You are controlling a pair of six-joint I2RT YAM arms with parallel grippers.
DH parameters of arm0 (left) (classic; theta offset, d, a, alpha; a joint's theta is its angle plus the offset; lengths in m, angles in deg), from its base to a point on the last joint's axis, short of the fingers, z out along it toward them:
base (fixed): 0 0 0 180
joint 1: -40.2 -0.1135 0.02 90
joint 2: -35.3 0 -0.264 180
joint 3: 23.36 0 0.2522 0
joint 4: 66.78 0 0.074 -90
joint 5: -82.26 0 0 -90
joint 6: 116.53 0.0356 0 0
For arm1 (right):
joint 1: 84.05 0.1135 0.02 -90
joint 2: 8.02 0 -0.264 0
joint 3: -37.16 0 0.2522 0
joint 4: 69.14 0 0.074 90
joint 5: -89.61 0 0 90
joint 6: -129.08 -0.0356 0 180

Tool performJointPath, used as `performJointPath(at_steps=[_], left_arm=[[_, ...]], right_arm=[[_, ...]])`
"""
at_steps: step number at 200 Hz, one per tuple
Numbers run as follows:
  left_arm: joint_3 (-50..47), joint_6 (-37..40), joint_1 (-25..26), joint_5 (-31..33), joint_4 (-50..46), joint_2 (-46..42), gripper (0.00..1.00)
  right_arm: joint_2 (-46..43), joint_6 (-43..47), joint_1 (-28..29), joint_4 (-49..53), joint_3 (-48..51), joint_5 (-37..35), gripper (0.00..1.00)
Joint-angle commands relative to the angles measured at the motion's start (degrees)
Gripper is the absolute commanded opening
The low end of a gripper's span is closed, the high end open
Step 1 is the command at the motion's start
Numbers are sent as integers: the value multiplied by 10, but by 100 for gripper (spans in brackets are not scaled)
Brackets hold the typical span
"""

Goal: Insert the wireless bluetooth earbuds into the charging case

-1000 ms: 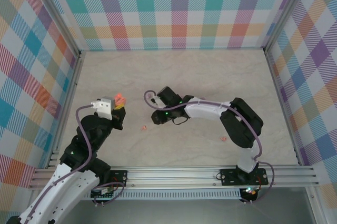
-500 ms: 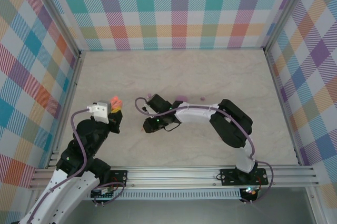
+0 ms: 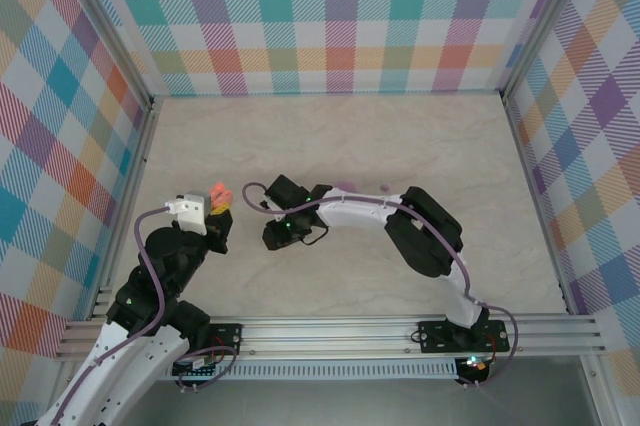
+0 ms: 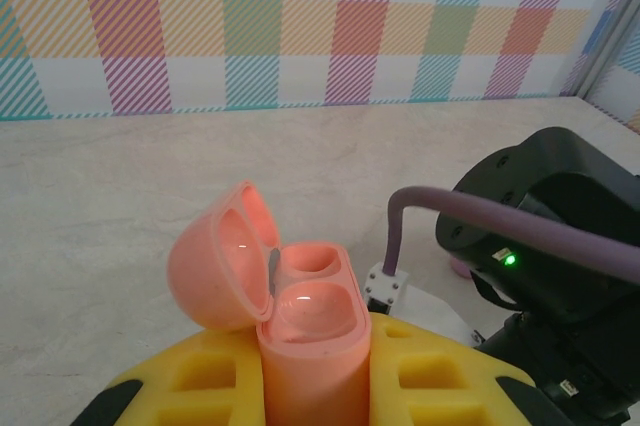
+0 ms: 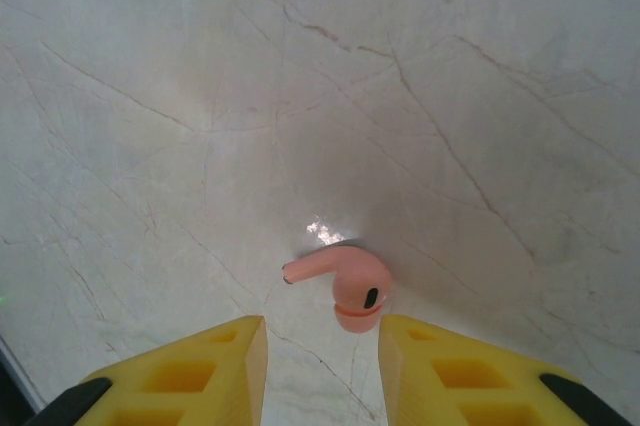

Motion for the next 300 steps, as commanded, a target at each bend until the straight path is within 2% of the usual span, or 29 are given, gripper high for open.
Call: performJointPath(at_steps=[1, 129, 177, 273, 300], left_arm=[[2, -4, 4, 0, 0, -6, 0], [16, -1, 4, -9, -6, 0, 0], [12, -3, 4, -7, -17, -4, 0], [6, -11, 4, -40, -1, -7, 0], [0, 12, 4, -124, 52, -4, 0]], right_arm=[[13, 12, 7, 37, -25, -21, 35], [58, 23, 9, 60, -72, -30, 35], [73, 47, 9, 63, -59, -29, 28], [-26, 101, 8, 10, 19, -74, 15], [-85, 115, 1, -40, 70, -102, 10]])
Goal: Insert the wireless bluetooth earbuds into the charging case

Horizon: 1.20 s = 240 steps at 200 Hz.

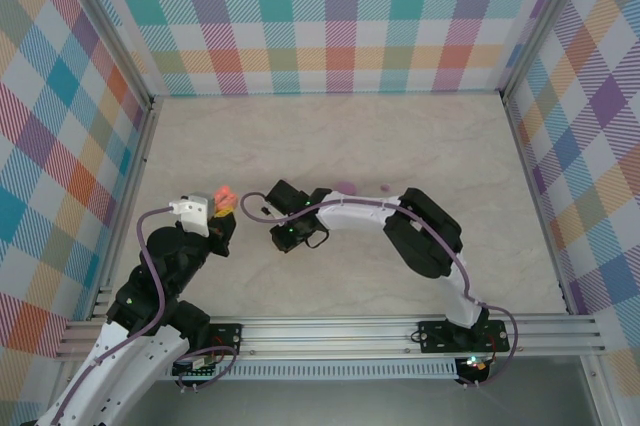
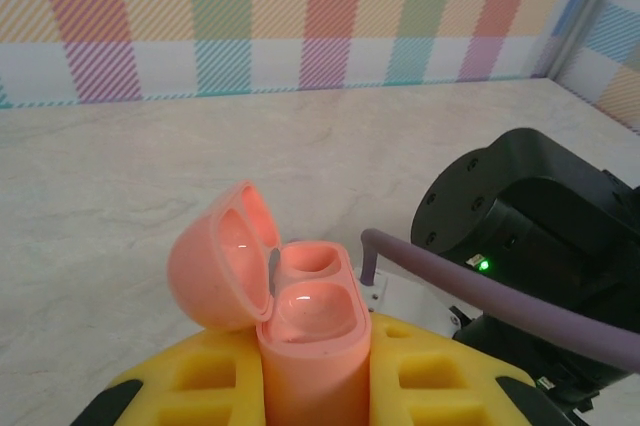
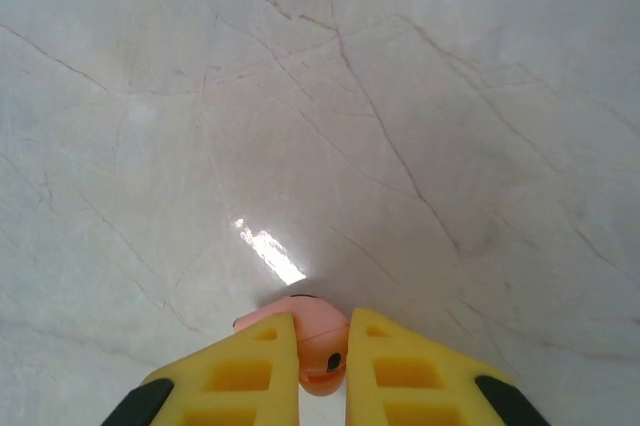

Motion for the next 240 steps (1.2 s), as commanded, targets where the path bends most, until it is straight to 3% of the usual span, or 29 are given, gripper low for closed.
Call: performJointPath(at_steps=[1, 44, 92, 140, 186, 213, 240], left_arm=[[0, 11, 4, -78, 64, -5, 0], [-1, 21, 4, -175, 132, 35, 0], [2, 24, 4, -278, 226, 114, 0], [1, 52, 4, -390, 351, 203, 0], [27, 63, 5, -429, 433, 298, 0], [36, 50, 5, -443, 487, 347, 0], [55, 44, 5, -474, 509, 385, 0]], right_arm=[[-70, 27, -4, -43, 42, -30, 10], [-184, 38, -43, -118, 142, -59, 10], [-306, 97, -90, -107, 198, -107, 10], [-433, 170, -94, -94, 213, -156, 9], [-524, 229, -93, -84, 204, -130, 9], [-534, 277, -94, -87, 194, -122, 9], [-536, 329, -92, -89, 180, -63, 10]])
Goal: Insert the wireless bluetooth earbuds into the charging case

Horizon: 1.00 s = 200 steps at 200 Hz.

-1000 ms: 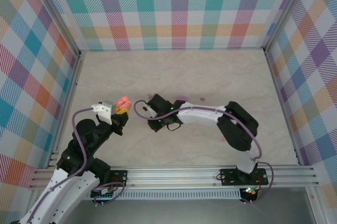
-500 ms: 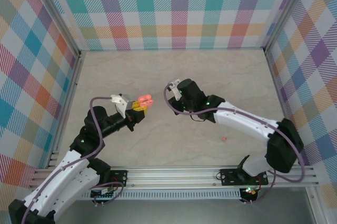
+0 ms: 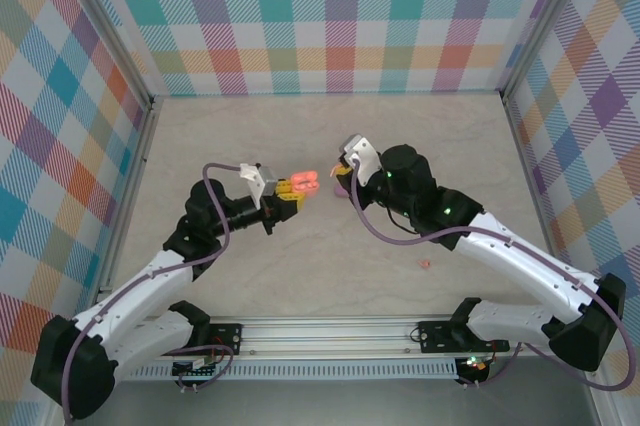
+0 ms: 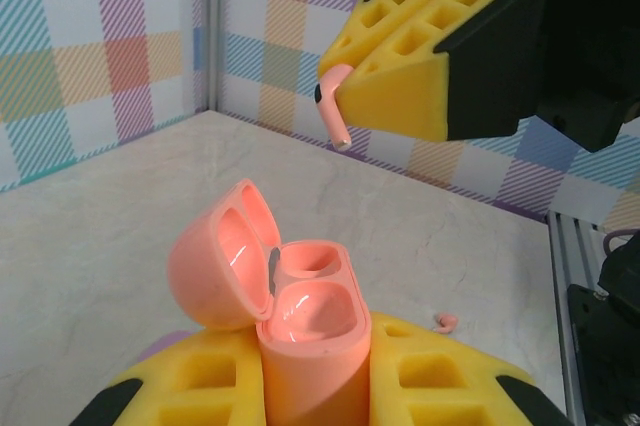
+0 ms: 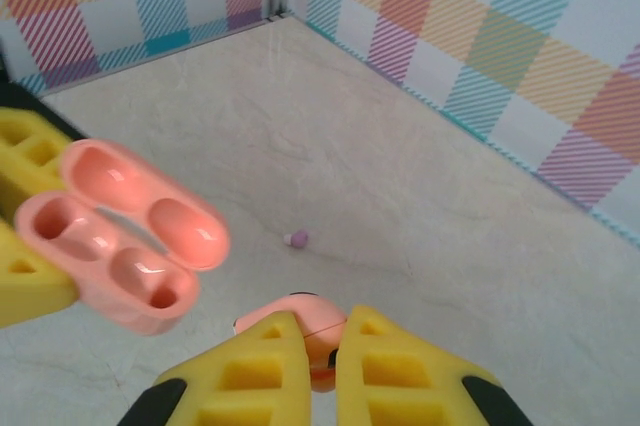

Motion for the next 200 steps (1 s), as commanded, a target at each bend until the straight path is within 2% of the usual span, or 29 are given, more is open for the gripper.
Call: performJointPath(at_steps=[1, 22, 87, 132, 200], left_arm=[[35, -2, 5, -48, 68, 23, 0], [50, -1, 5, -64, 78, 48, 0], [80, -12, 7, -81, 108, 105, 0], [75, -2, 9, -84, 100, 99, 0], [57, -5, 11, -83, 111, 80, 0]], right_arm=[[-3, 73, 5, 3, -27, 58, 10], [-3, 99, 8, -10, -31, 91, 11], [21, 175, 17, -90, -20, 115, 10], [28, 230, 19, -129, -10, 116, 10], [36, 311, 19, -135, 6, 97, 9]])
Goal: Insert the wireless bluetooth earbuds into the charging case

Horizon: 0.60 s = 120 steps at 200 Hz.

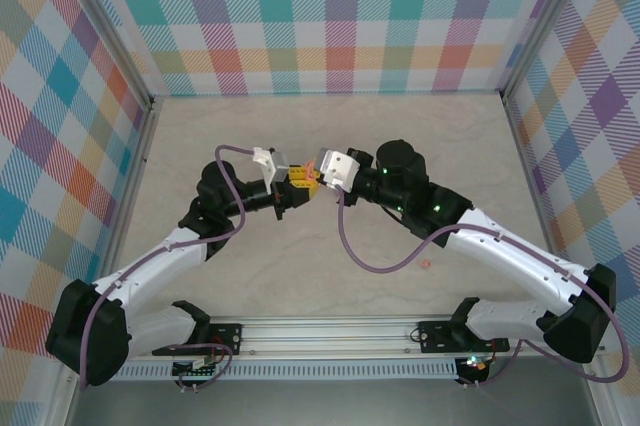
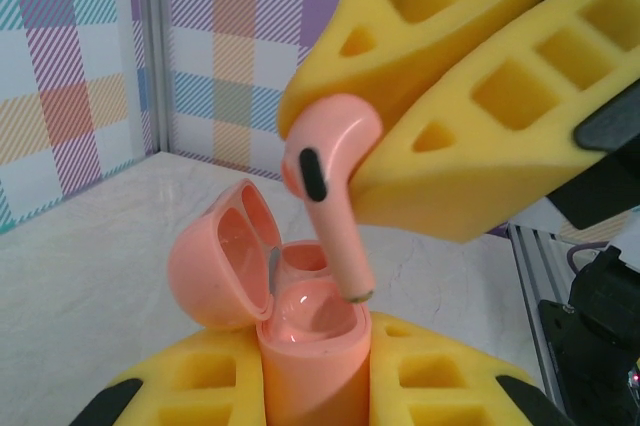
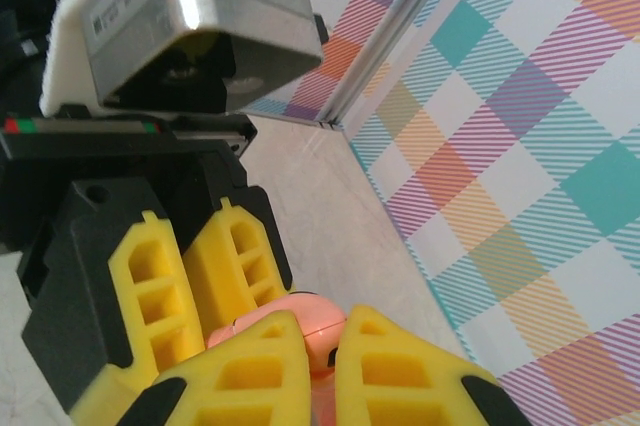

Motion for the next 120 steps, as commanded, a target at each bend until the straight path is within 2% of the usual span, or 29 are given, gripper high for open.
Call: performJointPath(at_steps=[1, 60, 97, 120], left_arm=[[-5, 0, 10, -15, 30, -20, 0], [-7, 3, 14, -12, 29, -26, 0], [-10, 4, 17, -7, 29, -27, 0], [-9, 5, 17, 0, 29, -29, 0]], right_arm=[[5, 49, 5, -20, 14, -3, 9], [2, 70, 5, -16, 25, 0, 10], [-5, 73, 5, 2, 28, 35, 10], [-1, 67, 5, 15, 24, 34, 9]])
